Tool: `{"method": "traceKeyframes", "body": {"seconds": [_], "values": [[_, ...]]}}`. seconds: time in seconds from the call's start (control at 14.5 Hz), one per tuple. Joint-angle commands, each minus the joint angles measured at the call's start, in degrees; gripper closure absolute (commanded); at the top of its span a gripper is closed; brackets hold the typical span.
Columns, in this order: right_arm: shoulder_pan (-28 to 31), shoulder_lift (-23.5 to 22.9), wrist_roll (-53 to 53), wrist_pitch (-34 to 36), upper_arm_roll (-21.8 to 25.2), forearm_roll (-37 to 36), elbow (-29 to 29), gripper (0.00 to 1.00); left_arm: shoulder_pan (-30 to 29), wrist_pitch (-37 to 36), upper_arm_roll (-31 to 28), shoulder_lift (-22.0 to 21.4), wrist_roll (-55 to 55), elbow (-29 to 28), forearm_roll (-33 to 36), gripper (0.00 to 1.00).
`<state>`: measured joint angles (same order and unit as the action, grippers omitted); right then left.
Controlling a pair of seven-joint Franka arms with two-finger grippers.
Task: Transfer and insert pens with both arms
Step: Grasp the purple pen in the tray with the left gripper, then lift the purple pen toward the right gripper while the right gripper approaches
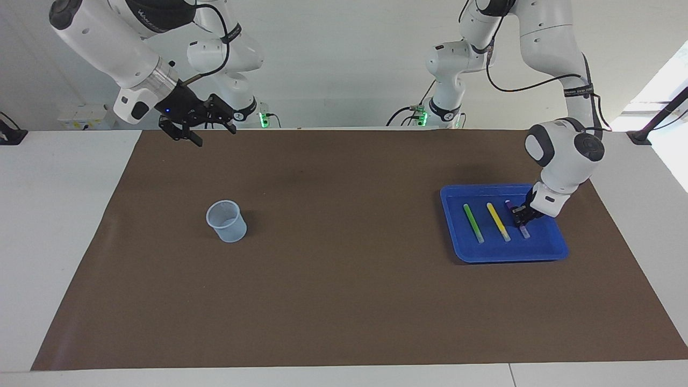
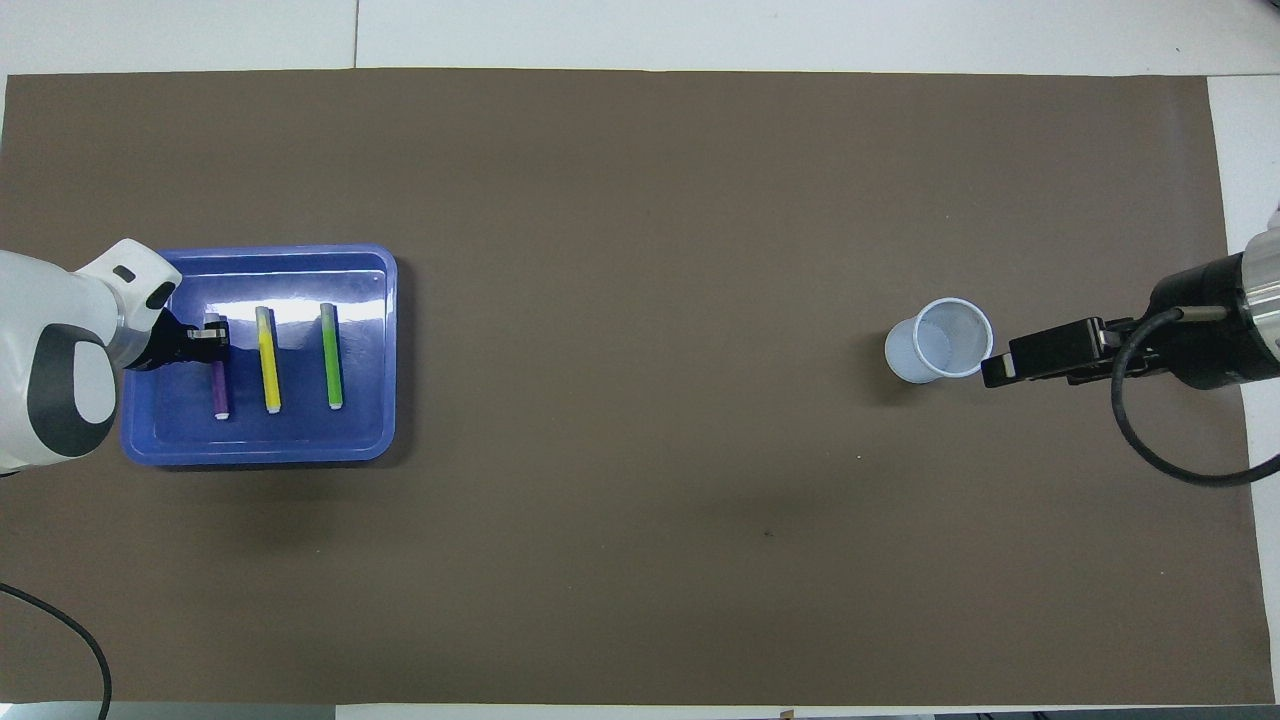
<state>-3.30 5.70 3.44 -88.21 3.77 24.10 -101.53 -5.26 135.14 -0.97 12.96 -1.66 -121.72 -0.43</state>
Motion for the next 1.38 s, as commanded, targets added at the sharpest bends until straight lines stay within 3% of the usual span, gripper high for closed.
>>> {"method": "traceKeyframes", "body": {"seconds": [0.0,0.28,0.55,0.89,1.1,1.31], "values": [[0.23,2.73,-3.6,-3.53,-0.25,6.73,-4.81,0.0,1.04,-0.05,-0.26,1.19,0.78,1.57,0.35,1.0],[-0.39,5.1,-6.51,-6.18,-0.34,14.81,-10.33,0.0,1.13,-4.5,-0.26,1.19,0.86,5.25,0.35,1.0],[-2.13,8.01,-7.57,-11.61,-0.43,23.01,-16.33,0.0,3.67,-21.19,-0.17,0.75,7.24,16.58,-2.11,1.0],[-5.31,8.45,-13.62,-15.84,-0.43,26.44,-17.99,0.0,10.43,-37.99,-0.17,-0.91,35.96,28.02,-10.1,1.0],[-6.18,8.8,-13.37,-19.43,-0.51,31.79,-20.72,0.0,14.65,-39.69,-0.17,-5.04,55.29,27.59,-18.09,1.0],[-11.09,8.89,-15.46,-25.58,-0.51,32.68,-21.51,0.0,19.92,-38.37,-0.08,-8.03,72.27,25.49,-24.58,1.0]]}}
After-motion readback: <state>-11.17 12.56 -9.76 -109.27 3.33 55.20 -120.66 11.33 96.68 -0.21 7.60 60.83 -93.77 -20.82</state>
